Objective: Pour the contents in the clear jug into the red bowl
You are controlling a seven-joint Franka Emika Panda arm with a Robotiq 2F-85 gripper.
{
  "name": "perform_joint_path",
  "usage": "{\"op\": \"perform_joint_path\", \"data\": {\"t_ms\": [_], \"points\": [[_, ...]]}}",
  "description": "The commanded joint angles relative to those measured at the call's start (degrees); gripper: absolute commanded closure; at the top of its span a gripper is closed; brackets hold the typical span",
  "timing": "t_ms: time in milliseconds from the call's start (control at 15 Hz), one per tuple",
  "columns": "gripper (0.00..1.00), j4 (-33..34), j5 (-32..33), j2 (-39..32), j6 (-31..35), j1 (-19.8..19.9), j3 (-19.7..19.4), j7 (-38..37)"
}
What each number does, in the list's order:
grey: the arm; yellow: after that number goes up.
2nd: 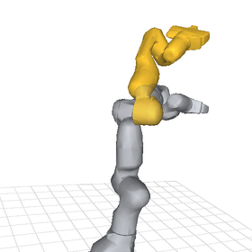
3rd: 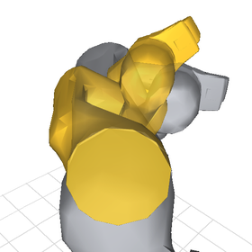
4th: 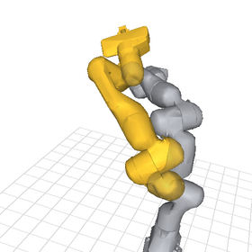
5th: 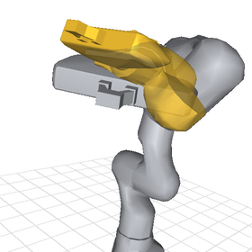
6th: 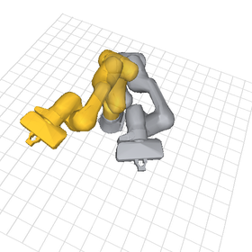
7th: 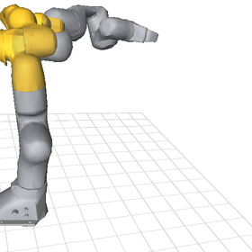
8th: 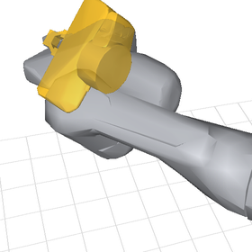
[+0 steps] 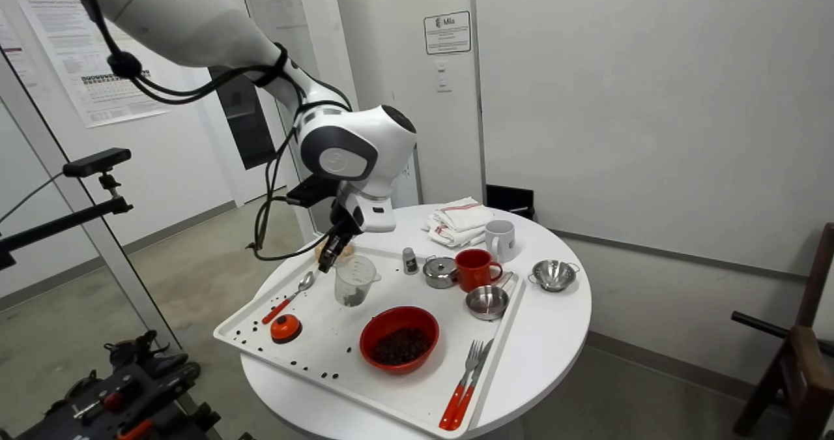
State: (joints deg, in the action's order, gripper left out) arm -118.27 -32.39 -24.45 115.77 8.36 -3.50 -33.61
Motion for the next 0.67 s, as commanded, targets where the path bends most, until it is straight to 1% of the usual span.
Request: {"op": "perform_joint_path", "data": {"t_ms": [0, 333, 600], "points": [[0.9, 7.46, -4.8, -4.96, -9.93, 2.78, -1.64, 0.0], [0.9, 7.27, -15.62, -5.49, -11.43, 6.25, -5.16, -1.66], [0.9, 10.0, -18.84, -7.82, -23.03, 9.35, -5.61, 3.81]]}}
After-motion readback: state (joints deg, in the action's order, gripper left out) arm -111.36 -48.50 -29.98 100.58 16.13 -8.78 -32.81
